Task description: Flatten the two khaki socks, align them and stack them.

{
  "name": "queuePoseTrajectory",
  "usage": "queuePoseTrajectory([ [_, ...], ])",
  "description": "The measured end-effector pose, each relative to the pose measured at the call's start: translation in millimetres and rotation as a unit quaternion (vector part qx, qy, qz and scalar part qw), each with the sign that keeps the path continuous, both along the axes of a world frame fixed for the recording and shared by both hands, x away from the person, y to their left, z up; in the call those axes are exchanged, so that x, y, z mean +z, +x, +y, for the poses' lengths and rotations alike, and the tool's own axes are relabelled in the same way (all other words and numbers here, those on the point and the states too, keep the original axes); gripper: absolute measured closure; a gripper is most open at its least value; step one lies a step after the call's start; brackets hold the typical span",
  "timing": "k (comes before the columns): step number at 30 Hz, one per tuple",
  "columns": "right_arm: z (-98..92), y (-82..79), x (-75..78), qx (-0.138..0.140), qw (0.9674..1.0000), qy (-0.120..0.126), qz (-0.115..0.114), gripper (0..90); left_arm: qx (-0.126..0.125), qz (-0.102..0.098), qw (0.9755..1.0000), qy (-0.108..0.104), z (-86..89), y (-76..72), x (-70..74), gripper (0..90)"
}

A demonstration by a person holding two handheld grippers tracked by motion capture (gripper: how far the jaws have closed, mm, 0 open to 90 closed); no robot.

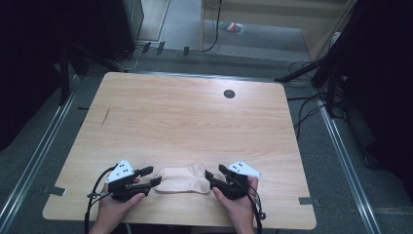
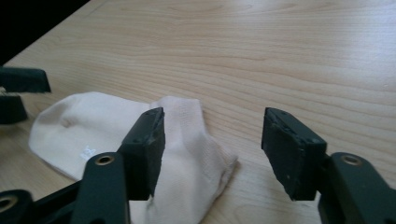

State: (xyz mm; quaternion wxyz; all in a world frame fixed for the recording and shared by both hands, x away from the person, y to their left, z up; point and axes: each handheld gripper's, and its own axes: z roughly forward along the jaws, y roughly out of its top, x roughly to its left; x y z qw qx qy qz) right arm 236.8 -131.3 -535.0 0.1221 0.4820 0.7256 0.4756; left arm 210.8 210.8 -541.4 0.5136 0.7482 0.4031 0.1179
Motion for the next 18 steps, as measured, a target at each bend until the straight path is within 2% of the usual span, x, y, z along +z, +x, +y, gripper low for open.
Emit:
queuePoseTrajectory([
  [1,-0.7,-0.3,0.2,-0.001,1.0000,-0.006,-0.005,38.3,0.000,0.000,1.0000,0.000,0.0,0.0,0.0,42.8],
  [2,-1.4,-0.5,0.5,-0.003,0.9999,-0.009,-0.010,38.3,0.009,-0.012,0.9999,-0.007,2.8,0.4,-0.1,40.9],
  [5,-3.5,-0.1,2.2,-0.003,0.9998,-0.008,-0.018,36.6,0.020,-0.017,0.9996,-0.011,5.1,1.1,-1.1,33.5],
  [6,-4.2,0.3,2.8,-0.001,0.9998,-0.007,-0.019,35.5,0.027,-0.018,0.9994,-0.014,6.3,1.5,-1.3,33.5],
  [10,-9.7,1.5,7.9,0.010,0.9993,-0.007,-0.035,27.5,0.060,-0.024,0.9979,-0.007,13.0,2.9,0.8,15.2],
  [12,-11.3,1.8,9.3,0.009,0.9992,-0.004,-0.038,25.7,0.065,-0.022,0.9976,-0.006,15.2,3.3,1.4,13.6],
  [15,-18.8,2.9,13.1,0.006,0.9992,0.010,-0.038,17.8,0.084,-0.020,0.9963,-0.005,21.7,3.7,3.2,10.7],
  [18,-25.7,5.0,15.5,0.011,0.9995,0.012,-0.026,13.8,0.099,-0.020,0.9949,0.003,28.2,4.7,4.0,10.1],
])
